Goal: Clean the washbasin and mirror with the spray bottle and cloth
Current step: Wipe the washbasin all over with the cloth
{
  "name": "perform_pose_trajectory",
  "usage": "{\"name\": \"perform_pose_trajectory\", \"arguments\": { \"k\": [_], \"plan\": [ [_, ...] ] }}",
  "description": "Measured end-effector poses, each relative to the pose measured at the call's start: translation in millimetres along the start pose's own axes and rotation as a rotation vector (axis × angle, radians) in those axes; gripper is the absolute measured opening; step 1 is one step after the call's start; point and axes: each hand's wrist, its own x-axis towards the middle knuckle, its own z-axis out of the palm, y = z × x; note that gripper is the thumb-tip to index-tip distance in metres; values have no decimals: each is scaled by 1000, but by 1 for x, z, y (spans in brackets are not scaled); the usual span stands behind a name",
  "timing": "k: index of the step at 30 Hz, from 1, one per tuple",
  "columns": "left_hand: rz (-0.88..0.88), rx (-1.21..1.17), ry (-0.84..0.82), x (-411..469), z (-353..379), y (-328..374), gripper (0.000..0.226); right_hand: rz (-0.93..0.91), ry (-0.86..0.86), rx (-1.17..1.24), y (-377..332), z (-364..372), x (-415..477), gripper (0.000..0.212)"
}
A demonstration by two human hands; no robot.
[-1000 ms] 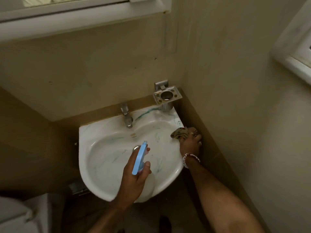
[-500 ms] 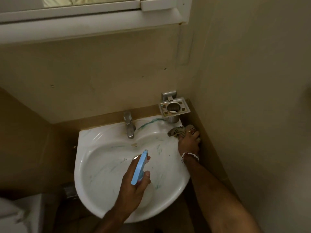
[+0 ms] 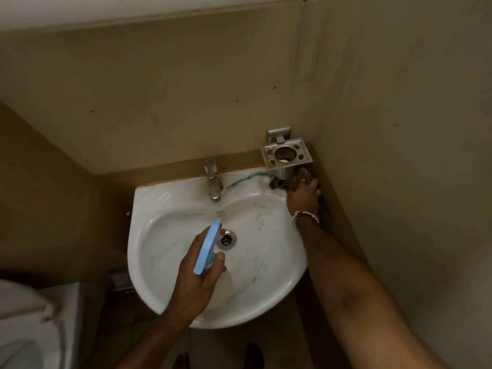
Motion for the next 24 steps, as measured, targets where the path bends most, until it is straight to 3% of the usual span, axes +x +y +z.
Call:
{"name": "perform_pose_trajectory", "arguments": {
  "k": [6,13,24],
  "plan": [
    [32,-7,-11,-15,-19,-4,60,-172,-13,-107,22,-5,-35,46],
    [39,-72,-67,-25,-30,-1,65,-210,-14,-194,55,-12,-91,53],
    [32,-132,-76,-35,-53,-10,47,44,-33,-150,56,-17,-194,51]
  ]
}}
